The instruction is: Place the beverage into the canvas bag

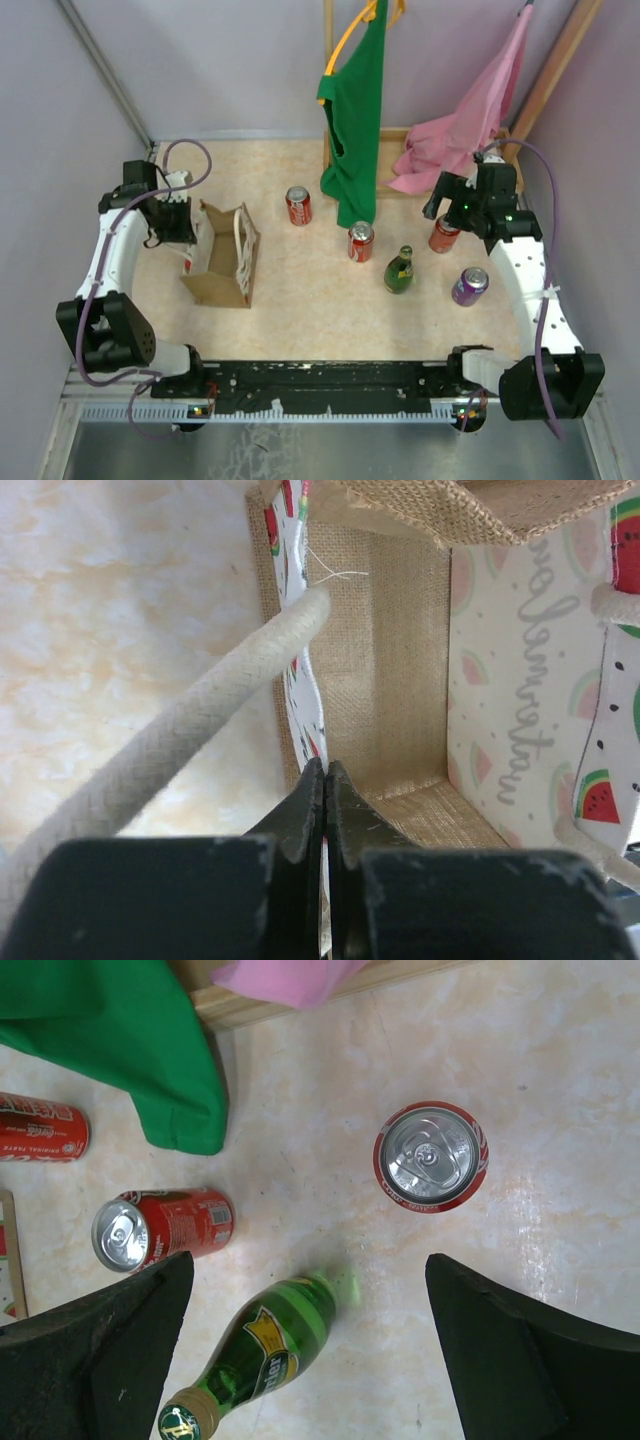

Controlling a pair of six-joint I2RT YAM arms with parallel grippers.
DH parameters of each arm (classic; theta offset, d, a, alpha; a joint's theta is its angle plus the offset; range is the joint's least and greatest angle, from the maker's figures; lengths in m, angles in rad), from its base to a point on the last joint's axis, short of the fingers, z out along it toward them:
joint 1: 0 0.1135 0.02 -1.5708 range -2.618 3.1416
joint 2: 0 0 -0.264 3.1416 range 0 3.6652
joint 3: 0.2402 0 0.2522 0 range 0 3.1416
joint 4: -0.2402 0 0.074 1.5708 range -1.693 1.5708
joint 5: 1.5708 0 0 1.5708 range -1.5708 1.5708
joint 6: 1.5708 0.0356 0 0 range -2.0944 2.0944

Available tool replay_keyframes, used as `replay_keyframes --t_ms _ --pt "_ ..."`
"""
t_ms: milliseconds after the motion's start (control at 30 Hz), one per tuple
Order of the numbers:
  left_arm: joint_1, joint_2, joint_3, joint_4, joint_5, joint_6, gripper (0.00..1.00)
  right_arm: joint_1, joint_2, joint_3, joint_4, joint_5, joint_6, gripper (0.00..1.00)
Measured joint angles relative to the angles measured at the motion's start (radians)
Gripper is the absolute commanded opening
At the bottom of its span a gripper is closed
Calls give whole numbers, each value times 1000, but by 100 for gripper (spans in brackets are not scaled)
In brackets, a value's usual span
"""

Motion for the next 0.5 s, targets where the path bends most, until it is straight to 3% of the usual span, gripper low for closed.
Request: replay_keyframes --t_ms 500 --pt "-155 -6 -23 -40 34 -249 0 0 -9 0 -13 13 -10 99"
